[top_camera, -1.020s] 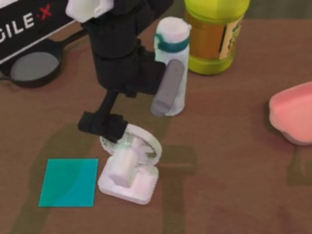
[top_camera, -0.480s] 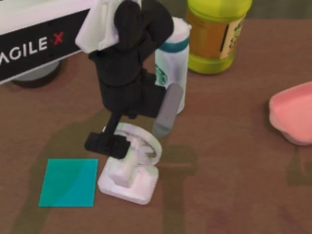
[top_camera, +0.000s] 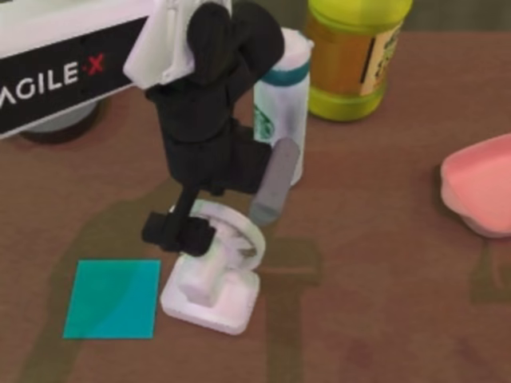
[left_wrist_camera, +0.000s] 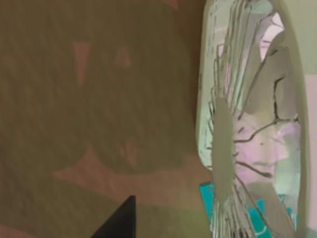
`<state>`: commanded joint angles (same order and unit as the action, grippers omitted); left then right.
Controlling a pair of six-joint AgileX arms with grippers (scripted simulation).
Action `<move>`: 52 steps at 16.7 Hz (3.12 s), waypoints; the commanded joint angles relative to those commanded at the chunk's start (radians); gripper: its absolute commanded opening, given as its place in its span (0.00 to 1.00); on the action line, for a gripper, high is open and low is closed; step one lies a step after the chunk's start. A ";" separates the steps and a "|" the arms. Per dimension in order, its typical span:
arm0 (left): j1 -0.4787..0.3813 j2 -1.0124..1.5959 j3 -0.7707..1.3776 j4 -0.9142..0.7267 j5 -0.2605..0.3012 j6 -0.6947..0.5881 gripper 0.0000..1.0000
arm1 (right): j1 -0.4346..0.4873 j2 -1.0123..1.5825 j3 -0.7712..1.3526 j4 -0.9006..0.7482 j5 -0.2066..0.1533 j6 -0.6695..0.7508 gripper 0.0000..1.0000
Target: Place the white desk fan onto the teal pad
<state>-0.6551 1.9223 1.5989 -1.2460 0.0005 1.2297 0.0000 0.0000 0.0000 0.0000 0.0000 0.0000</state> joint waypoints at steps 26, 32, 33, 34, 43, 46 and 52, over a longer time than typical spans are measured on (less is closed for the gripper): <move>0.015 0.002 0.178 -0.175 0.000 0.001 0.00 | 0.000 0.000 0.000 0.000 0.000 0.000 1.00; 0.013 0.000 0.200 -0.196 -0.001 0.001 0.00 | 0.000 0.000 0.000 0.000 0.000 0.000 1.00; 0.013 0.000 0.198 -0.199 -0.002 -0.008 0.00 | 0.000 0.000 0.000 0.000 0.000 0.000 1.00; 0.012 -0.001 0.194 -0.204 -0.004 -0.026 0.00 | 0.000 0.000 0.000 0.000 0.000 0.000 1.00; 0.036 -0.056 0.101 -0.277 -0.054 -0.652 0.00 | 0.000 0.000 0.000 0.000 0.000 0.000 1.00; 0.058 -0.093 0.057 -0.290 -0.067 -1.029 0.00 | 0.000 0.000 0.000 0.000 0.000 0.000 1.00; 0.108 -0.185 -0.050 -0.276 -0.072 -1.905 0.00 | 0.000 0.000 0.000 0.000 0.000 0.000 1.00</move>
<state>-0.5467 1.7376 1.5493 -1.5223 -0.0713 -0.6755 0.0000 0.0000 0.0000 0.0000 0.0000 0.0000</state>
